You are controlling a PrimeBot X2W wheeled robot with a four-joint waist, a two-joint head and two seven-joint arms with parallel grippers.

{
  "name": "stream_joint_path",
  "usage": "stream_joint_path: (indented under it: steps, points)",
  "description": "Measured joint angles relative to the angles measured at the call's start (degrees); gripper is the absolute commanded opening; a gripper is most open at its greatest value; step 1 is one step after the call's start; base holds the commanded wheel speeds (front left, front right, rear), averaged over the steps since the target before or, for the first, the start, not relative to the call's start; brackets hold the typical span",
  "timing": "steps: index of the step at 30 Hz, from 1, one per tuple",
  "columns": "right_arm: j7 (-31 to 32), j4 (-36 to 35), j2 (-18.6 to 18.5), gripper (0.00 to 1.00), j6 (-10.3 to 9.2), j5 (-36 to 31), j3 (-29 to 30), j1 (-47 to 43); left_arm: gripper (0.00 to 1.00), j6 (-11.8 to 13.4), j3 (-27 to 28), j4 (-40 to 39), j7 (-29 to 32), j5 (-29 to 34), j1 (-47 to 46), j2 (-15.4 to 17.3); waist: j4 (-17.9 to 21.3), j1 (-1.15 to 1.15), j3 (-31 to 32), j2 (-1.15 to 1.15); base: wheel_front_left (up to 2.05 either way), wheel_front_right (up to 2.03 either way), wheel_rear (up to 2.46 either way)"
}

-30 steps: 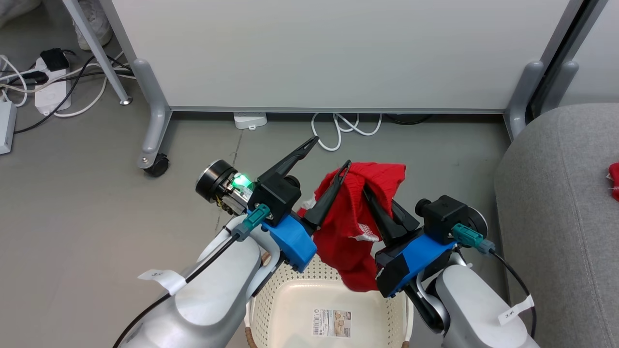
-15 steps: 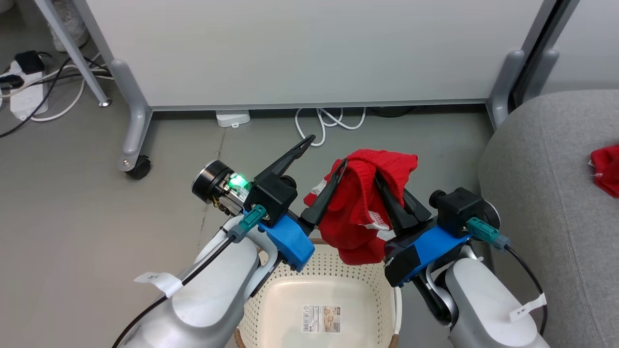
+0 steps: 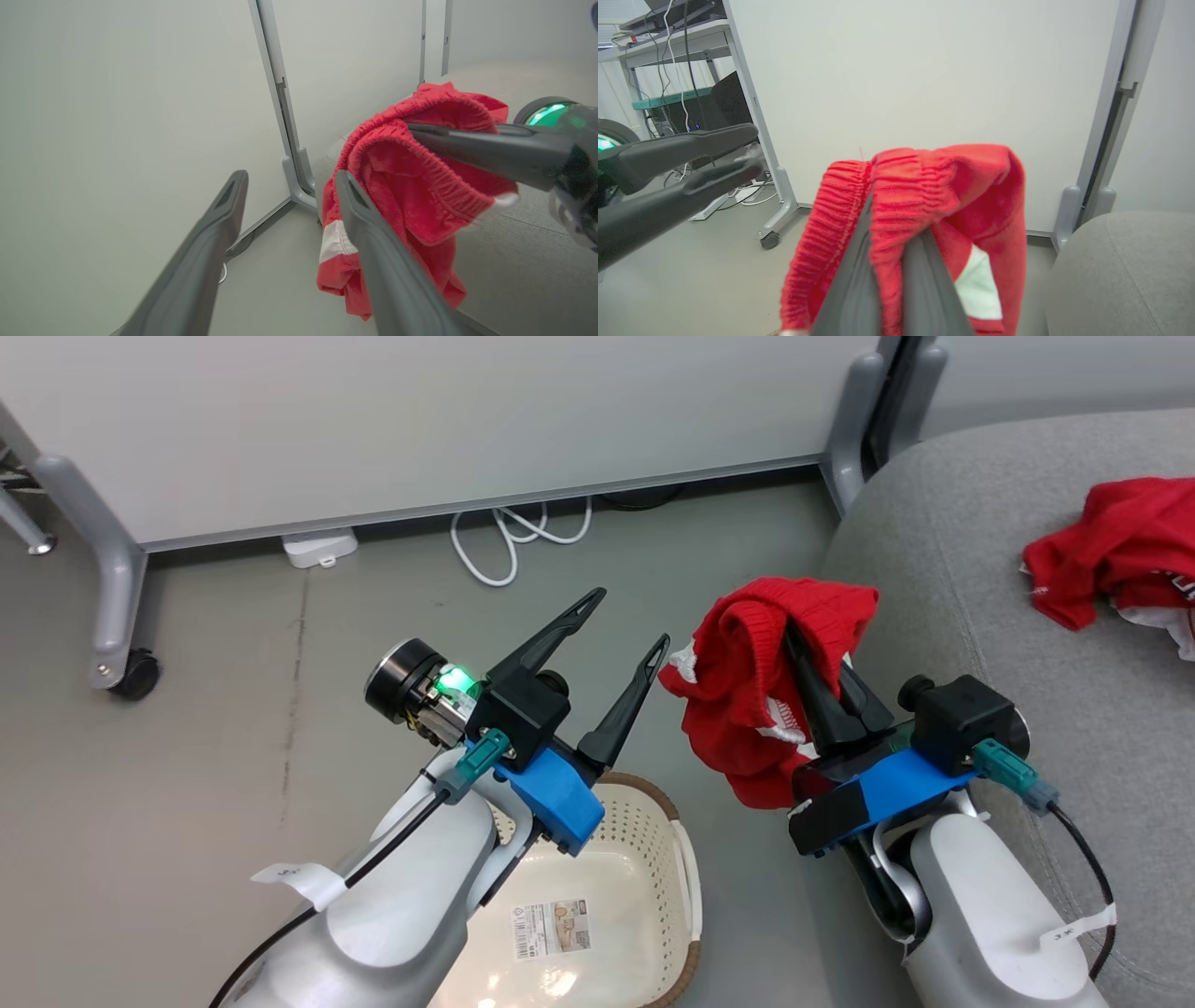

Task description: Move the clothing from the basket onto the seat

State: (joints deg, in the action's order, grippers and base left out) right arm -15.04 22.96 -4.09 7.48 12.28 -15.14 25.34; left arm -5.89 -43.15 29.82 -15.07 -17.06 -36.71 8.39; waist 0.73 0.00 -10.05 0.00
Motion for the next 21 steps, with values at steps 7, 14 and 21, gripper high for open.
stream_joint_path:
  steps: [7,14,21]
  points:
    - [0.00,-2.92,-0.31,0.00,0.00,-0.57,3.24,-1.72,1.00,-0.08,-0.24,0.08,0.00,0.21,-0.51,0.07,5.03,0.00,-1.55,0.00,0.00,0.00,0.00]
    - [0.00,-5.89,-0.55,0.00,0.00,-1.01,7.13,-4.03,1.00,-0.38,-0.97,0.43,0.00,0.43,-1.08,-0.09,9.36,0.00,-2.87,0.00,0.00,0.00,0.00]
    - [0.00,-8.48,-0.35,0.00,0.00,-1.65,9.70,-6.54,1.00,-0.64,-1.92,0.97,0.00,0.44,-1.41,-0.53,12.15,0.00,-3.87,0.00,0.00,0.00,0.00]
